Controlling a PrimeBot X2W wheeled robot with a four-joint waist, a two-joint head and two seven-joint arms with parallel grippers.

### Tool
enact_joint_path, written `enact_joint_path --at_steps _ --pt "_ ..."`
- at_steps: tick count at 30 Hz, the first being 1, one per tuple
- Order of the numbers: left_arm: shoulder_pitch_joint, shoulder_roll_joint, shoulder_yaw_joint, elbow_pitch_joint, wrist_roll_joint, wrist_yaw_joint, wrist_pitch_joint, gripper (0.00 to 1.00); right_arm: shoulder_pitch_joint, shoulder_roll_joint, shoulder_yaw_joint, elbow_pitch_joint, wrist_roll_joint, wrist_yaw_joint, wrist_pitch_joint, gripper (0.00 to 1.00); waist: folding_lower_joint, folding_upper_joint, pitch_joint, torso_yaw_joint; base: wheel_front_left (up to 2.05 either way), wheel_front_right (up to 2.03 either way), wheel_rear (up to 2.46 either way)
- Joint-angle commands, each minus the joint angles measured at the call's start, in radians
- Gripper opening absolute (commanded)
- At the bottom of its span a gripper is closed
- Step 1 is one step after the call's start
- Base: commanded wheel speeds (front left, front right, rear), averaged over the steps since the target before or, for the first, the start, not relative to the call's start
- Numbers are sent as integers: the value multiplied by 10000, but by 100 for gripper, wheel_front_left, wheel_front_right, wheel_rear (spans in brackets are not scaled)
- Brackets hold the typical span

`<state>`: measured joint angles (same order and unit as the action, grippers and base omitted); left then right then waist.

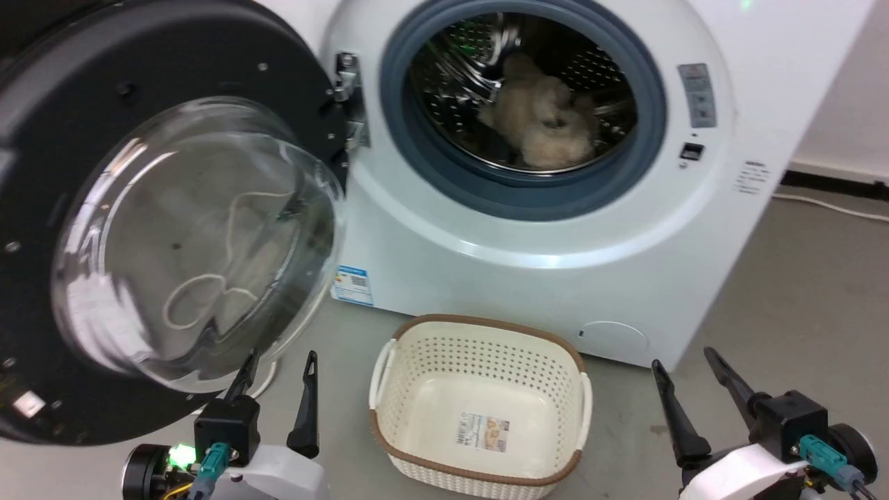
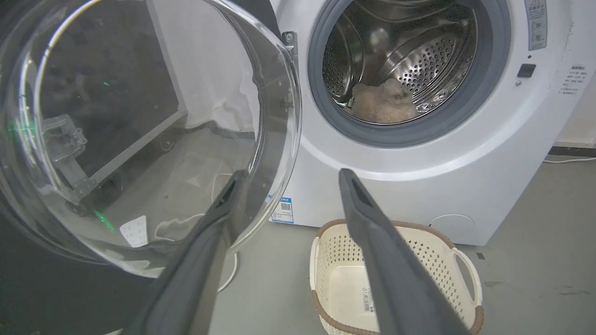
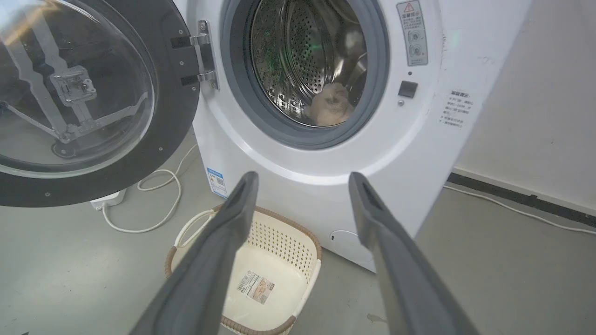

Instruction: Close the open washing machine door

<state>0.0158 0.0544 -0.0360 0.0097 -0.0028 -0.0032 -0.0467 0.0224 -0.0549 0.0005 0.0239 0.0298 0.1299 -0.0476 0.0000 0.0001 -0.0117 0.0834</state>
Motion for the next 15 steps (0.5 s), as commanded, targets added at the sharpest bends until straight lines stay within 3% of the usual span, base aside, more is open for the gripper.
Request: enact_joint_path --at_steps 1,15 --pt "-21 65 -44 25 13 -29 -108 100 122 5 35 50 94 0 -99 100 0 -1 -44 174 0 0 0" --pt "185 117 -79 -304 2 260 -401 100 -410 -288 823 541 463 1 -391 100 0 -1 144 923 -2 -2 -2"
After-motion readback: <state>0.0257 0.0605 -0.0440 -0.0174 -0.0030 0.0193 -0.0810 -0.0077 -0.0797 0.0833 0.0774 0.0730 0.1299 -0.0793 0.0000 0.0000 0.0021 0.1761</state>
